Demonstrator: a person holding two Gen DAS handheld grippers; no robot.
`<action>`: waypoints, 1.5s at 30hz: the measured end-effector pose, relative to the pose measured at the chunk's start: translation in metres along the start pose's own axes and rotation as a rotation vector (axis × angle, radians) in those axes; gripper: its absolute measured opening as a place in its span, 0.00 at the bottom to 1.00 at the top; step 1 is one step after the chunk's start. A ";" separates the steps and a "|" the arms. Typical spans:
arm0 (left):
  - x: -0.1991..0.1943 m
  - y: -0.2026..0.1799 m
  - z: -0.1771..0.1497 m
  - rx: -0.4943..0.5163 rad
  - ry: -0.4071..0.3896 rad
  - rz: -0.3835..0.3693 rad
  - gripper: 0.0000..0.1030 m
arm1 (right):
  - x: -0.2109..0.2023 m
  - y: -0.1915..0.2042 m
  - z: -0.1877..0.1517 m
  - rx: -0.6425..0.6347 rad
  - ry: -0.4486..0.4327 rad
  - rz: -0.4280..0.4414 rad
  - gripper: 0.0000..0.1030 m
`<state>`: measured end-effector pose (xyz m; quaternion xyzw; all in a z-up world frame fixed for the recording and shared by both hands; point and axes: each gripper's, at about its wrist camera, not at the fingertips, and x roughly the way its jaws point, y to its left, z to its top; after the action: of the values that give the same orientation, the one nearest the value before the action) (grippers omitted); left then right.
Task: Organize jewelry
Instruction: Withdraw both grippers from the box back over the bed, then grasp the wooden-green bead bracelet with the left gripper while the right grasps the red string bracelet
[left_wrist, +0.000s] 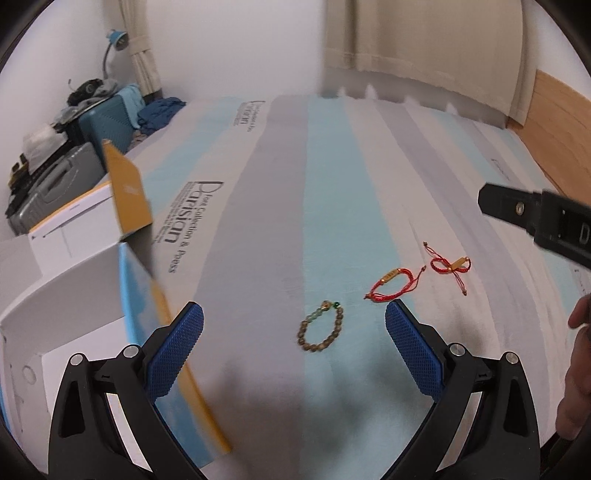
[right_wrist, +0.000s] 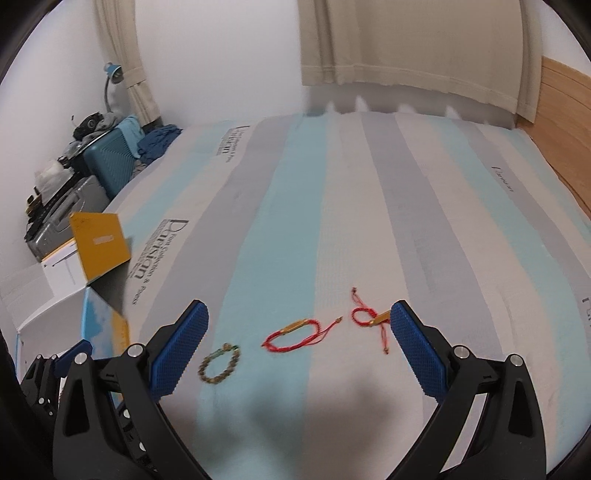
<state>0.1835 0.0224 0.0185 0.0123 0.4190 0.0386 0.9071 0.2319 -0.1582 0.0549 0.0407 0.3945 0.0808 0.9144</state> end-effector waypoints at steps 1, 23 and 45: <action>0.004 -0.003 0.001 0.005 0.005 -0.006 0.94 | 0.004 -0.004 0.002 0.001 0.002 -0.006 0.92; 0.093 -0.014 -0.005 0.036 0.127 -0.060 0.94 | 0.098 -0.066 0.004 0.064 0.162 -0.083 0.84; 0.142 -0.014 -0.024 0.090 0.201 -0.105 0.93 | 0.171 -0.105 -0.024 0.135 0.287 -0.159 0.57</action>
<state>0.2579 0.0192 -0.1061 0.0269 0.5092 -0.0269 0.8598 0.3419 -0.2308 -0.0985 0.0586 0.5276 -0.0132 0.8473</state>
